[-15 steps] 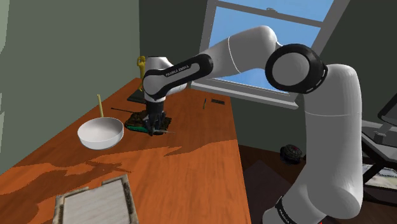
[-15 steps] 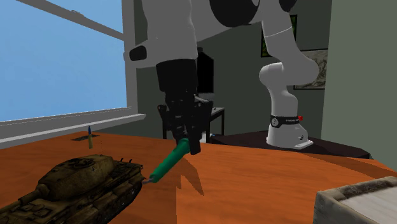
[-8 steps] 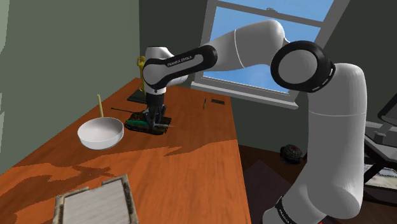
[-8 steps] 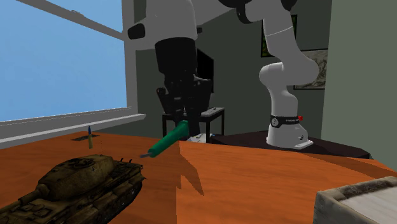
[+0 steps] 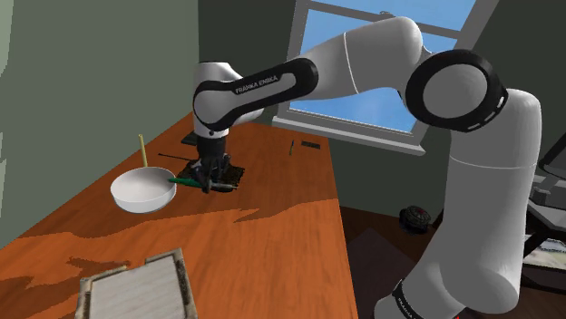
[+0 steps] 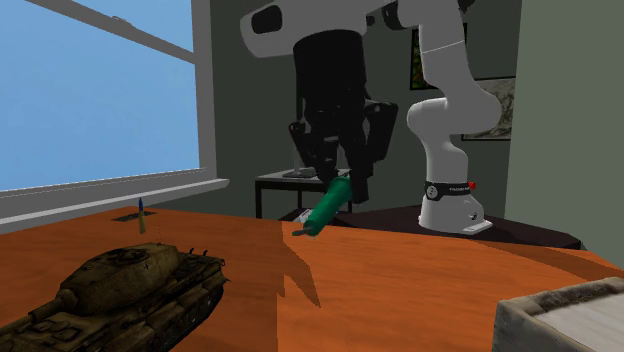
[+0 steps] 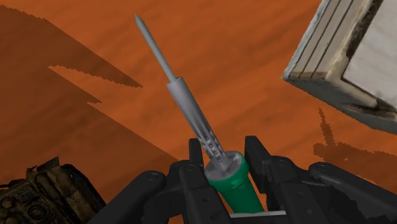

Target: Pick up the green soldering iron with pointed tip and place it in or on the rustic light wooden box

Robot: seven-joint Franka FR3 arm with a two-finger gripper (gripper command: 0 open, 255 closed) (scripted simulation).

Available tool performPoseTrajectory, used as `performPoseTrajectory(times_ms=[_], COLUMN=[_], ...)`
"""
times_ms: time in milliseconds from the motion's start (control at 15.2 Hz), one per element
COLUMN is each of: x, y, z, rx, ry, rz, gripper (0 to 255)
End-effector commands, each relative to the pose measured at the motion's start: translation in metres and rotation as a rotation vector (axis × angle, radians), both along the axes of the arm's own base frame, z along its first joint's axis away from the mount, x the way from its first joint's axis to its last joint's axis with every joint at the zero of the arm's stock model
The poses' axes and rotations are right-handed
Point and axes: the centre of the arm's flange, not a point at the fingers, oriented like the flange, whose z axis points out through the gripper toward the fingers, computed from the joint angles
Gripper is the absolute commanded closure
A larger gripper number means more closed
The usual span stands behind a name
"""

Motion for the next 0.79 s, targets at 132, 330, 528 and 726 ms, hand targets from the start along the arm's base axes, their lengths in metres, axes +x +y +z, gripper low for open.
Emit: performPoseTrajectory(times_ms=[132, 330, 528, 726], x=[-0.032, -0.057, -0.083, -0.108], y=[0.042, 0.073, 0.103, 0.134], z=[-0.003, -0.003, -0.002, -0.002], rx=[0.000, 0.000, 0.000, 0.000], ry=[0.000, 0.000, 0.000, 0.000], rz=[-0.001, -0.001, -0.001, -0.001], gripper=[255, 255, 255, 255])
